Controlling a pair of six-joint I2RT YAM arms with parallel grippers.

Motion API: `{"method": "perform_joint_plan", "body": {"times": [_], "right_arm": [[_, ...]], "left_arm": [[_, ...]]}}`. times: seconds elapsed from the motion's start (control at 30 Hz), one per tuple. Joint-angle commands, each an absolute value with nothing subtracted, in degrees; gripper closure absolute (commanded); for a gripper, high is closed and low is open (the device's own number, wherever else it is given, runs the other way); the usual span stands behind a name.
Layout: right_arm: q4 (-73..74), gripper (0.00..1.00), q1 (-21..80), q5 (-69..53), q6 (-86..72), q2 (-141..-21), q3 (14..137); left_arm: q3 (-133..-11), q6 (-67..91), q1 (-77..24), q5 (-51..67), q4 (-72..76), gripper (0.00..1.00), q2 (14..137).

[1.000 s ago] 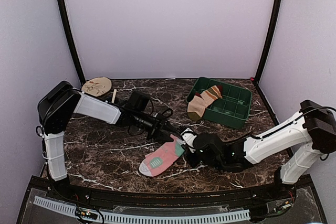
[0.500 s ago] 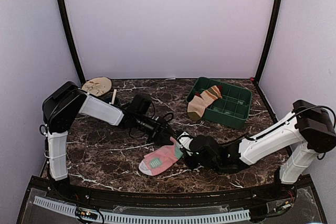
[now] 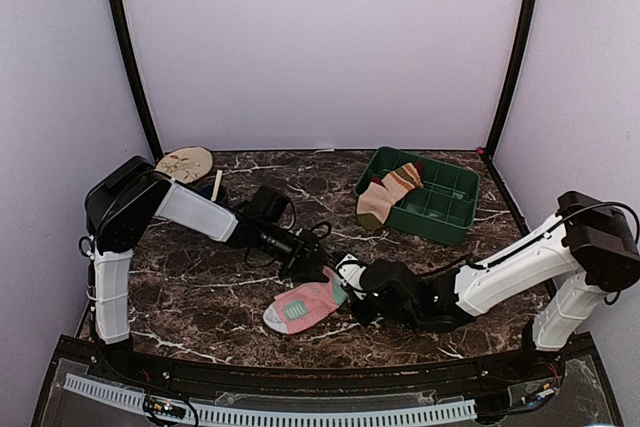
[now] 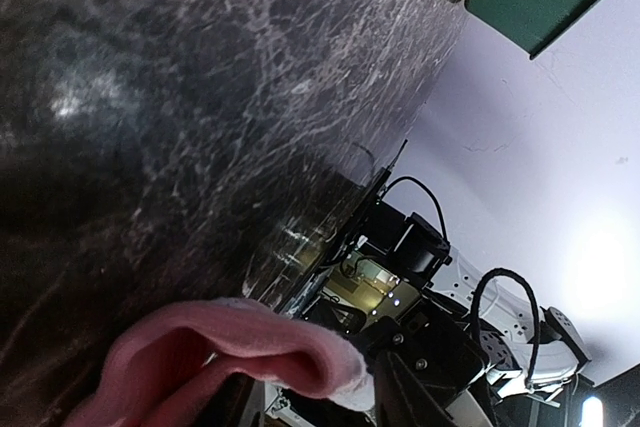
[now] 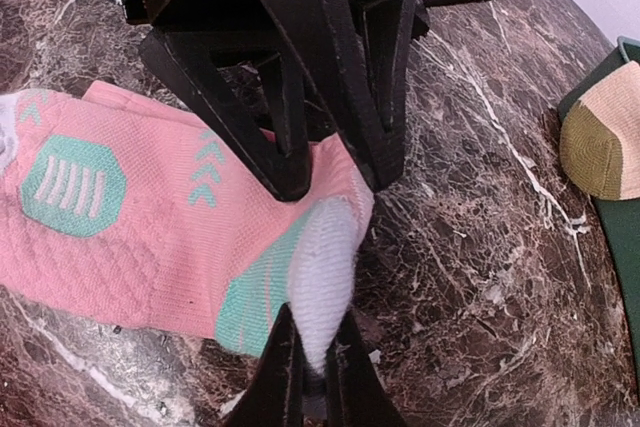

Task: Roll the socks
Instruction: Pass from the right arm to the left

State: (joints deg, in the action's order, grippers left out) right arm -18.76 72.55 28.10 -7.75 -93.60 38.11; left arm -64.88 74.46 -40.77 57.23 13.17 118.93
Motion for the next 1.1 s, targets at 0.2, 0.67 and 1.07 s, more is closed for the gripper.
{"method": "perform_joint_plan", "body": {"times": [0.2,0.67,1.07], "right_arm": [[-21.3,1.0,75.3,28.4,-5.4,-93.6,37.9],[-20.9,0.99,75.9,28.4,-4.5,-94.7,38.2],[-13.9,0.82,77.7,29.7,-8.2,-95.1,40.8]], "left_arm": [[-66.3,71.2,-40.6,57.8,9.3,0.61,120.2],[-66.7,72.3,-40.6,57.8,10.7,1.0,120.6],[-63.8,71.9,-40.9,54.0,18.9,1.0,120.7]]}}
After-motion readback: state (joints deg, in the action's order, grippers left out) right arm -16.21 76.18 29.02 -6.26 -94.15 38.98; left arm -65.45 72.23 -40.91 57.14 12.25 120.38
